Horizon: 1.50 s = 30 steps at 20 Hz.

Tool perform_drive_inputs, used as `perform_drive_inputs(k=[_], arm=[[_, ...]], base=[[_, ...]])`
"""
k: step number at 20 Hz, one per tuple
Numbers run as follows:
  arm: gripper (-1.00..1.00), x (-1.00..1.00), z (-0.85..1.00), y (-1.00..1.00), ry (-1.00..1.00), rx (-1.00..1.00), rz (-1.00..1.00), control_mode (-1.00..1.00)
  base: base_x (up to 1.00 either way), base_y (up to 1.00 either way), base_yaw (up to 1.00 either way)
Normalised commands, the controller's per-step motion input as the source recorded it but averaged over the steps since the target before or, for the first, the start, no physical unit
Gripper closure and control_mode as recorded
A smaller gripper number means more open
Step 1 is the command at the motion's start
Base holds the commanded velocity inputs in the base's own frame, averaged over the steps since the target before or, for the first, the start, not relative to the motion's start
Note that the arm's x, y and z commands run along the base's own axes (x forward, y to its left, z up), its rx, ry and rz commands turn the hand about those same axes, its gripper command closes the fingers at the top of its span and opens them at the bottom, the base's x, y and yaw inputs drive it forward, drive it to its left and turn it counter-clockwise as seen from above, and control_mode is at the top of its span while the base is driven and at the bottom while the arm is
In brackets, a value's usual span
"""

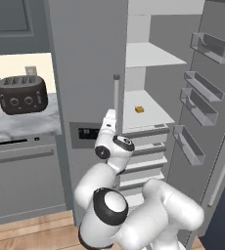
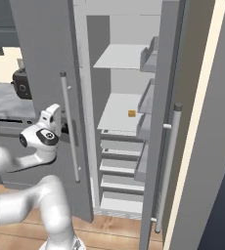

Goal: There's a steak in the fridge that needs to be moved to the freezer for freezing. Pick up the steak from the fridge, place it on any shelf in the freezer, and close the fridge and freezer doors when done.

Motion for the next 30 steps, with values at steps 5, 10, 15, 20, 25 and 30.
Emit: perform_drive_inputs(k=[5,10,15,20,25,30], arm=[[-1.00,0.49,0.04,0.00,0.01,0.00,0.00,-1.00],[-1.00,1.00,-0.17,-0.03,0.08,0.00,0.00,-1.00],[-1.00,1.00,-0.37,-0.14,0.03,0.00,0.06,-1.00],[-1.00,0.24,-0.08,-0.08,-0.05,0.02,0.09,-1.00],[-1.00,-0.12,0.17,0.11,-0.01,0.08,0.10,-1.00],[-1.00,-0.40,0.36,0.21,0.00,0.07,0.04,-1.00]], base=[[0.00,0.00,0.00],[0.00,0.00,0.00],[0.00,0.00,0.00],[0.00,0.00,0.00],[0.00,0.00,0.00],[0.00,0.00,0.00]])
